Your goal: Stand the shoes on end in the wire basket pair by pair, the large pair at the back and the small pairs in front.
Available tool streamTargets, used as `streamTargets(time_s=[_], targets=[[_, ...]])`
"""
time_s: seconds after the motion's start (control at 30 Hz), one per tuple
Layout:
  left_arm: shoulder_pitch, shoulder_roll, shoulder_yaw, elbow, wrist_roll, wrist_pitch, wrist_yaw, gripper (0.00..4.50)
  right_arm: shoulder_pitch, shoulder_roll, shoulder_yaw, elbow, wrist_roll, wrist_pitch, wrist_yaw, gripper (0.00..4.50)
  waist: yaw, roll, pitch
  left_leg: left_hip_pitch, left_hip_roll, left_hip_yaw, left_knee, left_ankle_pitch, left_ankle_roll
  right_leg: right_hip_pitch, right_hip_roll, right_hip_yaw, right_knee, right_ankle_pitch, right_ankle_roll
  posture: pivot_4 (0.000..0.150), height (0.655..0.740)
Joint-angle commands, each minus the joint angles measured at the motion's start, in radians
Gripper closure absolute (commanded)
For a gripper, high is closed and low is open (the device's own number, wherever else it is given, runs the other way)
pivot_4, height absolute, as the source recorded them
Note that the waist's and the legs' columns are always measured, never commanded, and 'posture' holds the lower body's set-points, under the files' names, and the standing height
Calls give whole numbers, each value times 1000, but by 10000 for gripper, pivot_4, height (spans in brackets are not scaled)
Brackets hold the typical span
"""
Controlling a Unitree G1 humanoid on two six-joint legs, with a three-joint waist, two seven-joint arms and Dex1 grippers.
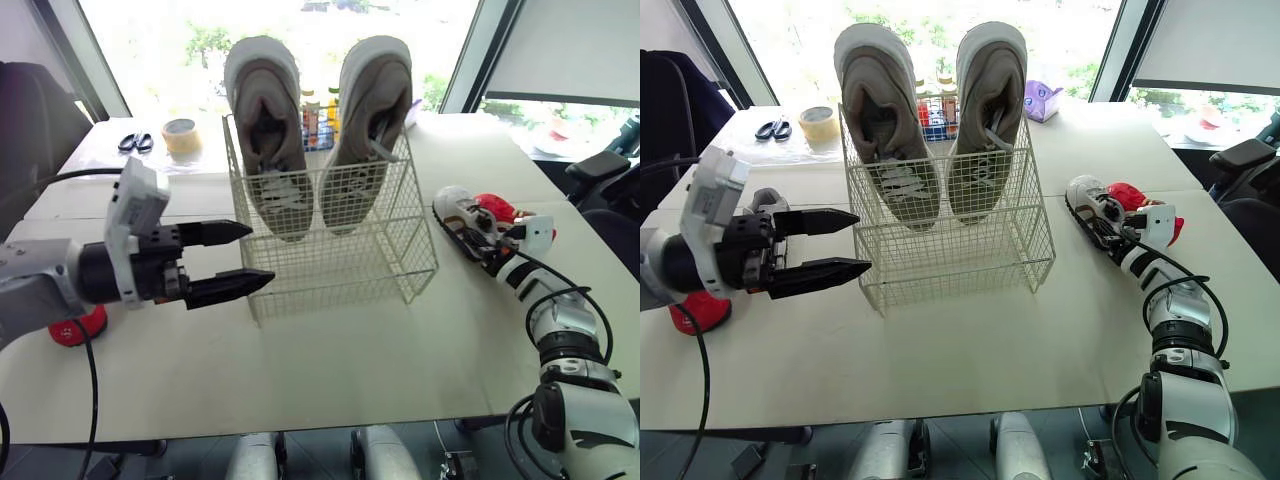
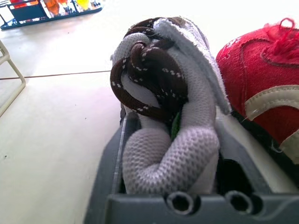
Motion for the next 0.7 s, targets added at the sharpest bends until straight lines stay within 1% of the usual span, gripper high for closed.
streamTargets(time_s=[0.03, 0.13, 0.2, 0.33, 0.4, 0.47, 0.53, 0.63, 0.7], targets=[[-54, -10, 34, 54, -43, -35, 20, 0, -10, -59, -59, -193, 37, 13, -37, 35499, 2, 1, 1, 0, 0, 0, 0, 0, 0, 0, 0, 0, 0, 0, 0, 1500, 6609], [-121, -28, 38, 124, -87, -44, 43, 0, -29, -125, -99, -377, 55, 57, -77, 35499, 4, 3, 2, -1, 0, 0, 0, 0, 0, -1, -1, 0, 1, 1, 1, 1500, 6609], [-172, -43, 30, 179, -120, -44, 49, 0, -68, -199, -122, -476, 58, 86, -96, 35499, 6, 3, 2, -1, 0, 0, 0, 0, 0, -2, -1, 0, 1, 1, 2, 1500, 6609], [-290, -82, 11, 285, -150, -48, 54, 0, -191, -327, -117, -553, 56, 107, -81, 35499, 4, 4, 3, -1, 0, 0, 0, 0, 0, -2, -1, 0, 1, 1, 2, 1500, 6609], [-397, -113, 3, 389, -173, -53, 82, 0, -325, -371, -62, -611, 92, 153, -11, 35499, -1, 4, 3, -1, 0, 0, 0, 0, 0, -2, 0, 0, 1, 0, 0, 1500, 6609], [-467, -134, 1, 457, -187, -43, 95, 0, -403, -382, -23, -650, 126, 200, 49, 35499, -6, 4, 3, 0, 1, 0, -1, 0, 0, -2, 2, 0, 1, 0, 0, 1500, 6609], [-506, -145, 2, 496, -198, -25, 101, 0, -439, -381, 3, -674, 142, 229, 89, 35499, -8, 4, 3, 1, 1, 0, -1, 0, 0, -2, 3, 0, 1, 0, 1, 1500, 6609], [-598, -164, -15, 589, -209, 7, 104, 0, -544, -344, 122, -783, 204, 304, 217, 35499, -5, 4, 3, 0, 1, -1, -2, 0, 0, -2, 3, 0, 1, 1, 2, 1500, 6609], [-635, -178, -22, 615, -205, 21, 96, 0, -577, -321, 184, -838, 228, 338, 289, 35499, -3, 4, 3, 0, 1, -1, -1, 0, 0, -3, 2, 0, 2, 1, 2, 1500, 6609]])
